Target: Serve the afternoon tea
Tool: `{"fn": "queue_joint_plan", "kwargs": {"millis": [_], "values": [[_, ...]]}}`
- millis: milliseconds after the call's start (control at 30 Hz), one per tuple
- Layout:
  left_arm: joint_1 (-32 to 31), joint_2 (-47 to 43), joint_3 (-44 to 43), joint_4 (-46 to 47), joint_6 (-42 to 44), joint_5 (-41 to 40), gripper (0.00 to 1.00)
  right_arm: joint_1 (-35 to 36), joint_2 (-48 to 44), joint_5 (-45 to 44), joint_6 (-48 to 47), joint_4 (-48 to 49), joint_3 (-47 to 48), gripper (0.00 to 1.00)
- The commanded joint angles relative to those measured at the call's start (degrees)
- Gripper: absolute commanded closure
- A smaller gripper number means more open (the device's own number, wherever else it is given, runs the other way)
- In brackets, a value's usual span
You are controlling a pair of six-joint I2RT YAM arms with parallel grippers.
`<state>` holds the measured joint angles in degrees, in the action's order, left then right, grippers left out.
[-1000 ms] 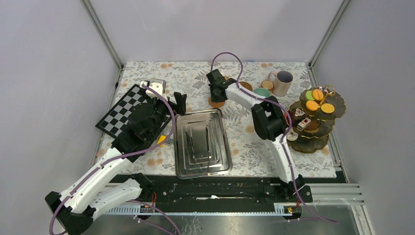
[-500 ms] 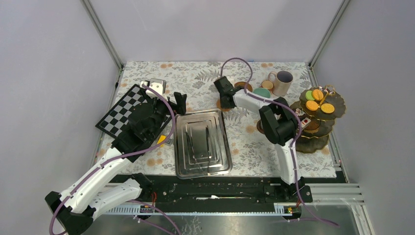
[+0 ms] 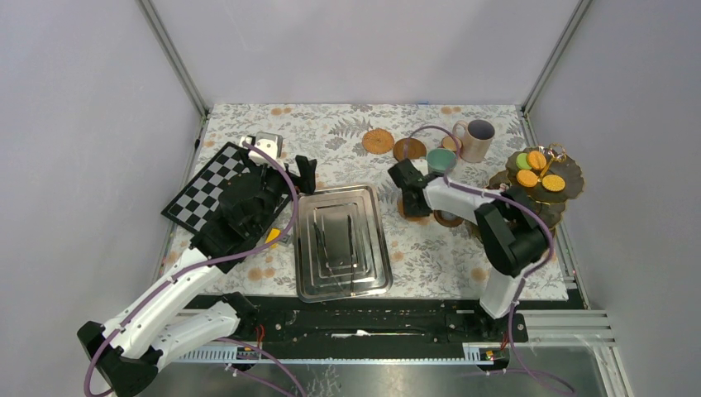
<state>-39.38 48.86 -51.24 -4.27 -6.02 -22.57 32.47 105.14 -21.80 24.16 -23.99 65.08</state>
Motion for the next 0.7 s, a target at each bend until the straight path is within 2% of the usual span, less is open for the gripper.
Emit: {"fn": "queue_joint_plan", "kwargs": {"millis": [0,267,433,567,667], "values": [[-0.3,-0.1,-0.3,2.6,-0.4,1.3,0.01,0.8,-5.2,4.7,4.4,-10.1,-10.6,0.68],[-0.3,-0.2,-0.2,2.6,-0.3,1.2,0.01,2.1,-19.2,5.0,14.4,-13.3,-19.5,0.61],[-0.3,-0.6,-0.2,2.6,-0.4,1.3,0.01,2.0,-26.6,-1.0,19.0,-17.2,-23.0,0.57],[-0.3,-0.8,-0.2,2.6,-0.5,1.5,0.01,2.8,-33.7,0.5,15.0,-14.8,-22.1,0.47],[-0.3,-0.7,-0.2,2.6,-0.4,1.4,0.01,5.1,-36.2,3.5,11.2,-11.5,-19.6,0.35]]}}
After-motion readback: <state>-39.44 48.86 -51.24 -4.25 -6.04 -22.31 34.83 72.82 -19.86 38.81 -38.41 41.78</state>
